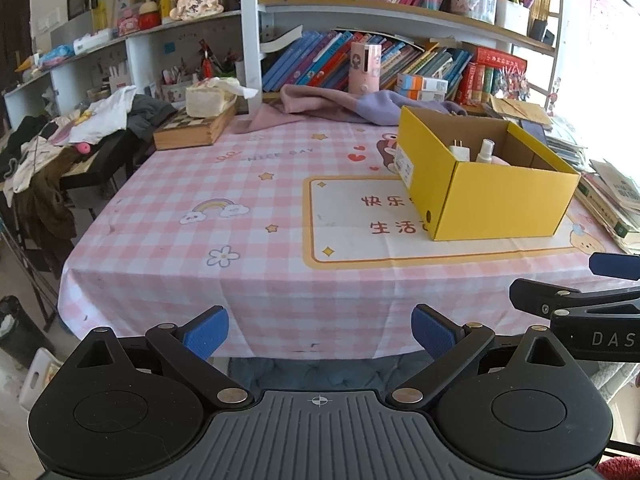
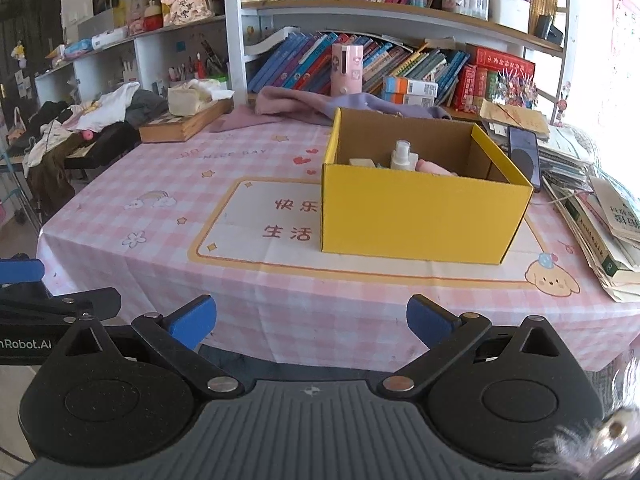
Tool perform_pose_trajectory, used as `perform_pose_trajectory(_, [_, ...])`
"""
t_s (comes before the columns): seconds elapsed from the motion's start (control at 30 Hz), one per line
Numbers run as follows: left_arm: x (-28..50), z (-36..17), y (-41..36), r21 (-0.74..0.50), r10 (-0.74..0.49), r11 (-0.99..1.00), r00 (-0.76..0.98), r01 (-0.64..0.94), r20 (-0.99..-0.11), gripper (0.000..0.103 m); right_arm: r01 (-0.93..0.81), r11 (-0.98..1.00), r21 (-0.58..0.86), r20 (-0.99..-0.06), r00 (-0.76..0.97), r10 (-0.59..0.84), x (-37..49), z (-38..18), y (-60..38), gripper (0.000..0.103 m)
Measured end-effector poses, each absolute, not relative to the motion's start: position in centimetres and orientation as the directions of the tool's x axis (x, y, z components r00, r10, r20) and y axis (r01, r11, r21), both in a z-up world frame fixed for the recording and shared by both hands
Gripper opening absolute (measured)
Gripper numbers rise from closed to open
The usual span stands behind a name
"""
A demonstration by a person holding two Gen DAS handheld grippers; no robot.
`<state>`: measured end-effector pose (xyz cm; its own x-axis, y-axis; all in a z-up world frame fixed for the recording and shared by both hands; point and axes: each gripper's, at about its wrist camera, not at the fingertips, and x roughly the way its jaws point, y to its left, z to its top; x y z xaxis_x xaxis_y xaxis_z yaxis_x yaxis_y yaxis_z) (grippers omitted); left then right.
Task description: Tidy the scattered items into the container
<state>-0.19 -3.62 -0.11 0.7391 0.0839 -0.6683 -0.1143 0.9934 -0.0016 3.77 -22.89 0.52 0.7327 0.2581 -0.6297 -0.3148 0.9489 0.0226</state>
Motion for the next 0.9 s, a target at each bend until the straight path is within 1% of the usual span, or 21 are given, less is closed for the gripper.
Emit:
perform_pose_trajectory(0.4, [0.07, -0.47, -4.33, 0.033, 0.087, 0.996, 0.729, -0.088, -0.679, 0.099, -0.301, 0.953, 0.022, -0.647, 0.722, 0.243, 3.7, 0.14, -23.19, 0.103])
perform_pose_trajectory(0.9, [0.08, -0.72, -3.87, 0.014, 0.081, 0.995, 0.72, -0.098, -0.69, 0.099, -0.3, 0.954, 0.022, -0.661, 0.711, 0.239, 3.79, -0.17, -23.14, 0.103])
